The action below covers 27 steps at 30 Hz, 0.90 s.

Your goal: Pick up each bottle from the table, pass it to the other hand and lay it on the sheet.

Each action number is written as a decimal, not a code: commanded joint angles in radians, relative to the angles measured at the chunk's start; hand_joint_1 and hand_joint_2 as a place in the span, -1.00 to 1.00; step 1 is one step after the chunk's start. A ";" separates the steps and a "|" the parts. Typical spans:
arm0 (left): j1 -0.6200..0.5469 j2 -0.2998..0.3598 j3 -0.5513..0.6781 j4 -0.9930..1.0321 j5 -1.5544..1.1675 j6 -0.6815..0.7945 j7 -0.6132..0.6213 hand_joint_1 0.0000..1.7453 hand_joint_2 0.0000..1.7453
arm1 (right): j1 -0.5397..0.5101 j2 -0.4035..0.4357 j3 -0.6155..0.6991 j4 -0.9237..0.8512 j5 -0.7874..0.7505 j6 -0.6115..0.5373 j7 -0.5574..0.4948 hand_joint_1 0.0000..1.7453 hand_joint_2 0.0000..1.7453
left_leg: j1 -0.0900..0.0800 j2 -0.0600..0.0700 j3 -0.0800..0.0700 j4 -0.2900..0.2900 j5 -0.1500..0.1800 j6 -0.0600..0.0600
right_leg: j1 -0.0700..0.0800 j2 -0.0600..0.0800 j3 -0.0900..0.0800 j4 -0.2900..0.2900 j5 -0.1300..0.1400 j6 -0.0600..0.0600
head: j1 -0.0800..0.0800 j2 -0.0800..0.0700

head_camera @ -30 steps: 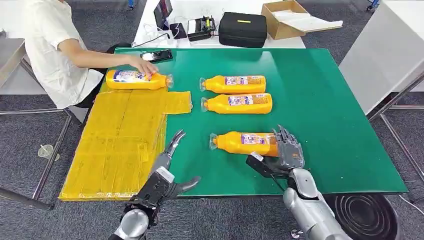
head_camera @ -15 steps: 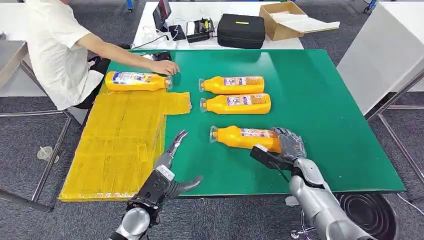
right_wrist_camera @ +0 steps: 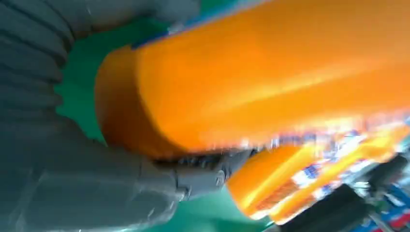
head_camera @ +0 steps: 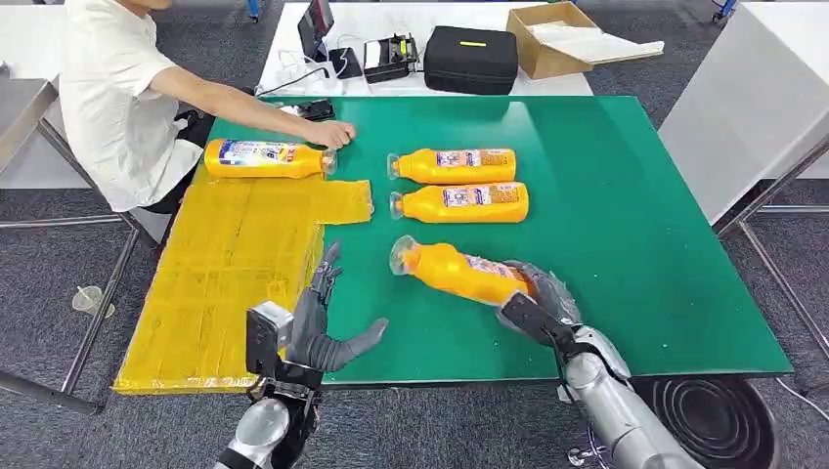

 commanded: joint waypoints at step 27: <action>-0.071 0.016 -0.123 0.198 0.149 0.002 -0.001 -1.00 1.00 | 0.065 0.194 0.069 -0.120 -0.202 0.007 -0.101 1.00 1.00 | 0.001 0.002 -0.001 0.000 -0.002 0.000 | 0.001 0.001 -0.001 -0.001 -0.002 -0.003 | 0.000 0.000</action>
